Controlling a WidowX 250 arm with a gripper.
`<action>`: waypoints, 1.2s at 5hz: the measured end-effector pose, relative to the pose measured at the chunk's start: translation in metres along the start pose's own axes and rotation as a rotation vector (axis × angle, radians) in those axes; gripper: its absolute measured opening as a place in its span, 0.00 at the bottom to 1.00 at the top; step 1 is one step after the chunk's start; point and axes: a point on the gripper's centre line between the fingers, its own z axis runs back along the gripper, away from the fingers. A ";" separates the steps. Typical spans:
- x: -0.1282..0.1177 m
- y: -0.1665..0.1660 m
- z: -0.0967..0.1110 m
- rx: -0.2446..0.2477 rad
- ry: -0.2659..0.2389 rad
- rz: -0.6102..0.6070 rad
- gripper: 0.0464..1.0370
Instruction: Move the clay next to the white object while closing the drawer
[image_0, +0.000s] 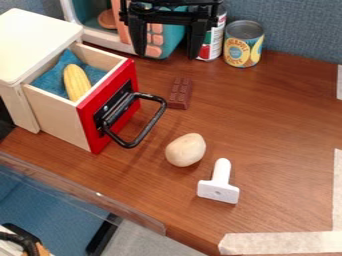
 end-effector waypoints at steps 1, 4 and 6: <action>-0.002 0.000 -0.007 0.011 0.022 -0.005 0.96; -0.033 0.000 -0.042 0.011 0.048 -0.115 0.96; -0.044 0.003 -0.061 -0.071 0.082 -0.134 0.96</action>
